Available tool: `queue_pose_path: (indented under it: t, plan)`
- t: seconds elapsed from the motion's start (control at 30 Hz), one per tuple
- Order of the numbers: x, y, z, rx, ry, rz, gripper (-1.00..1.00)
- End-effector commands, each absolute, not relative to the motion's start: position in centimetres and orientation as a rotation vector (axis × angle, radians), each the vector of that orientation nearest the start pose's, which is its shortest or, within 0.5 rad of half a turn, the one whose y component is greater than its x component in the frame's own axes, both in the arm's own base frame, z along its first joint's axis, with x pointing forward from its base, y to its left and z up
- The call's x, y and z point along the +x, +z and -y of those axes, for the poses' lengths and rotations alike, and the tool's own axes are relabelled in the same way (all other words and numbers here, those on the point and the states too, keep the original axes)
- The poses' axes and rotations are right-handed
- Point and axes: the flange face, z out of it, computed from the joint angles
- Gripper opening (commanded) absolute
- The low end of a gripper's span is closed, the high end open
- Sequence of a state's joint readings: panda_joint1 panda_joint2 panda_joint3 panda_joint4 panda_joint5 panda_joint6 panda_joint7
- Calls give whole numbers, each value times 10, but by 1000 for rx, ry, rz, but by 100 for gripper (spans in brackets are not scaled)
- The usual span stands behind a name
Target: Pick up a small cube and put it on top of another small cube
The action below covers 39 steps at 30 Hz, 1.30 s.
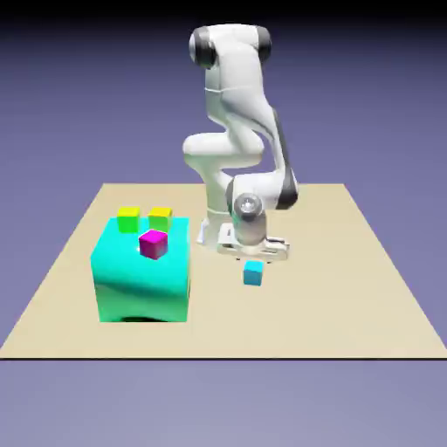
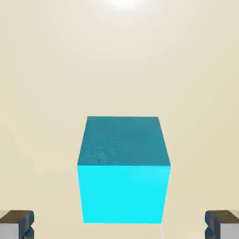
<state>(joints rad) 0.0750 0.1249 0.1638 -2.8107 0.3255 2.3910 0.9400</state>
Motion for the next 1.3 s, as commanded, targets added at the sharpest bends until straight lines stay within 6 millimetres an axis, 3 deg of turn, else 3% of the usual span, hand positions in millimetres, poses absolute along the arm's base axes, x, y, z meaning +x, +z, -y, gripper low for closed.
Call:
queue_pose_path:
  t: [0.0,0.07,0.1,0.13,0.33,0.4,0.5,0.67,0.93,1.03,1.1,1.27]
  plan:
    - [286,130,-78,-2789,886,-1519,0]
    - [277,113,-79,-2791,885,-1521,0]
    - [277,113,-79,-2791,885,-1521,-100]
    - [277,113,-79,-2791,885,-1521,-100]
    - [303,175,-74,-2791,885,-1521,-100]
    - [303,169,-70,-2793,921,-1550,-100]
    - [340,186,-64,-2858,888,-1466,-100]
    - [404,226,-36,-2930,794,-1416,-100]
    - [485,307,39,-3050,623,-1447,-100]
    - [502,352,91,-2986,548,-1635,-100]
    - [506,386,130,-2903,496,-1798,-100]
    - [468,406,193,-2296,521,-2291,-100]
